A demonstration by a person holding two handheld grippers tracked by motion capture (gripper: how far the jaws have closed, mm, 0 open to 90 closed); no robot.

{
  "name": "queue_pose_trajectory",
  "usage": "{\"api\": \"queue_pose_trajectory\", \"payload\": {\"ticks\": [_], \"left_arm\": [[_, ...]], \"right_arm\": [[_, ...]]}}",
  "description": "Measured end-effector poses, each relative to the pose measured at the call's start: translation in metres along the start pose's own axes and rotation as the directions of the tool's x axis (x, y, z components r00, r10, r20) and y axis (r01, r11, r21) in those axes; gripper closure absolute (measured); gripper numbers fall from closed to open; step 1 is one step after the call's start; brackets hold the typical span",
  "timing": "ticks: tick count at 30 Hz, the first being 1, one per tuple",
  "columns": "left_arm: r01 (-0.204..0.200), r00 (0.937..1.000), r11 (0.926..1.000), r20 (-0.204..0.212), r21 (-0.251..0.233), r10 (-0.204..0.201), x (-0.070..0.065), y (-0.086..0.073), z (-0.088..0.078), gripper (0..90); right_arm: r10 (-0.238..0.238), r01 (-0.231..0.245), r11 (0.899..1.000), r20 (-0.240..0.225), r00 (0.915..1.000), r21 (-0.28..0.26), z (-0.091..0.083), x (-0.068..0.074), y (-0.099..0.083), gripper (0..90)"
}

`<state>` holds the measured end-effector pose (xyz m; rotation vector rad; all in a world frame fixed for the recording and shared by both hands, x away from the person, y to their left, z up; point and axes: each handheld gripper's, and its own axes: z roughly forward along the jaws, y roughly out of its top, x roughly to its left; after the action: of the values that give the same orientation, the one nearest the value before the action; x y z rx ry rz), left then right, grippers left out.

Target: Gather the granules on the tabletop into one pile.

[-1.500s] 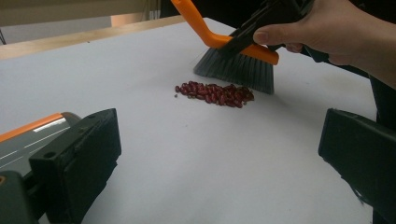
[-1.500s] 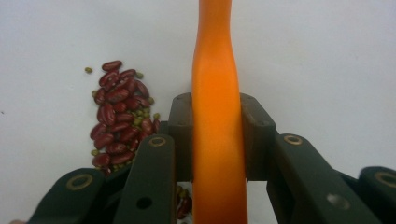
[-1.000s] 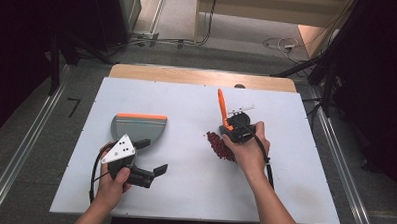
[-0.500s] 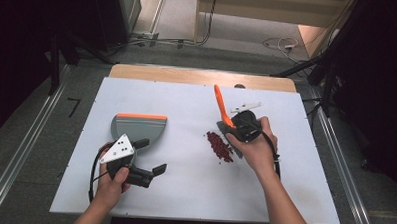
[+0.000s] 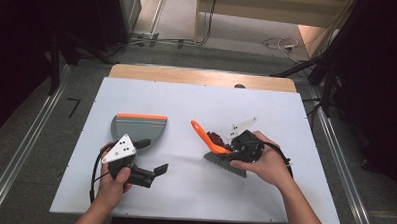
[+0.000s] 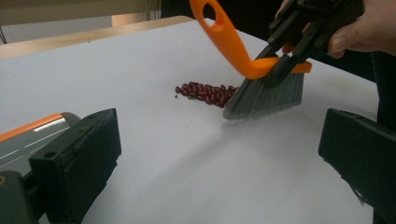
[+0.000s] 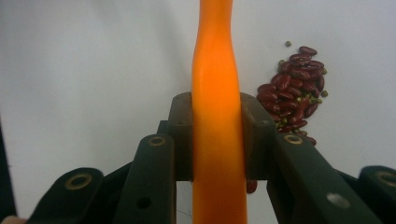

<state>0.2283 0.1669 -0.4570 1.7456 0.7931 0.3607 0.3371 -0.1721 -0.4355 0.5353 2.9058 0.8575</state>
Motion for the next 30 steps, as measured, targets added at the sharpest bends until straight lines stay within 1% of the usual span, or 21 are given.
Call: {"api": "queue_pose_trajectory", "payload": {"ticks": [2,3,5,9,10,14,16,19,22,23,25,28,30], "left_arm": [[0.002,1.0000,1.0000,-0.001,-0.001,-0.002,0.000,0.000,-0.001,0.0],[0.004,1.0000,1.0000,0.001,-0.001,-0.004,0.001,0.000,-0.001,0.0],[0.003,1.0000,1.0000,-0.003,0.001,-0.003,0.002,-0.001,-0.001,0.0],[0.006,1.0000,1.0000,-0.002,0.000,-0.006,0.002,-0.001,-0.001,0.0],[0.002,1.0000,1.0000,-0.002,0.001,-0.002,0.002,-0.001,-0.002,0.0],[0.001,1.0000,1.0000,-0.001,-0.001,-0.001,0.002,-0.001,-0.002,0.0],[0.001,1.0000,1.0000,-0.001,0.001,-0.001,0.002,-0.001,-0.002,0.0],[0.002,1.0000,1.0000,-0.002,0.005,-0.002,0.001,-0.001,-0.002,0.0],[0.003,1.0000,1.0000,-0.001,0.000,-0.003,0.002,-0.001,-0.002,0.0],[0.003,1.0000,1.0000,-0.001,0.000,-0.003,0.002,-0.001,-0.002,0.0],[0.003,1.0000,1.0000,-0.001,0.000,-0.003,0.002,-0.001,-0.002,0.0],[0.004,1.0000,1.0000,-0.001,0.002,-0.004,0.002,-0.001,-0.001,0.0],[0.004,1.0000,1.0000,-0.002,0.003,-0.004,0.001,-0.001,-0.002,0.0]], "right_arm": [[-0.033,0.033,0.999,-0.022,0.9992,0.000,0.007,-0.007,0.000,68.7],[-0.044,0.044,0.999,-0.025,0.9987,-0.007,0.008,-0.009,0.000,68.7],[-0.054,0.054,0.999,-0.026,0.9982,0.000,0.009,-0.015,0.003,68.6],[-0.067,0.067,0.998,-0.020,0.9975,-0.005,0.013,-0.025,0.009,68.5],[-0.059,0.058,0.998,-0.010,0.9982,-0.008,0.014,-0.027,0.010,68.5],[-0.040,0.040,0.999,-0.003,0.9992,-0.023,0.017,-0.036,0.013,68.5],[-0.025,0.025,0.999,0.009,0.9997,-0.029,0.018,-0.038,0.013,68.5],[-0.011,0.011,0.999,0.011,0.9999,-0.043,0.016,-0.039,0.014,68.6],[0.003,-0.003,0.998,0.002,1.0000,-0.066,0.010,-0.039,0.013,68.7],[0.018,-0.018,0.998,0.006,0.9998,-0.067,0.008,-0.038,0.013,68.7],[0.036,-0.036,0.996,0.000,0.9993,-0.081,0.004,-0.037,0.012,68.6],[0.060,-0.061,0.992,-0.009,0.9982,-0.111,-0.005,-0.036,0.011,68.6],[0.081,-0.082,0.987,-0.014,0.9966,-0.137,-0.011,-0.035,0.010,68.6]]}}
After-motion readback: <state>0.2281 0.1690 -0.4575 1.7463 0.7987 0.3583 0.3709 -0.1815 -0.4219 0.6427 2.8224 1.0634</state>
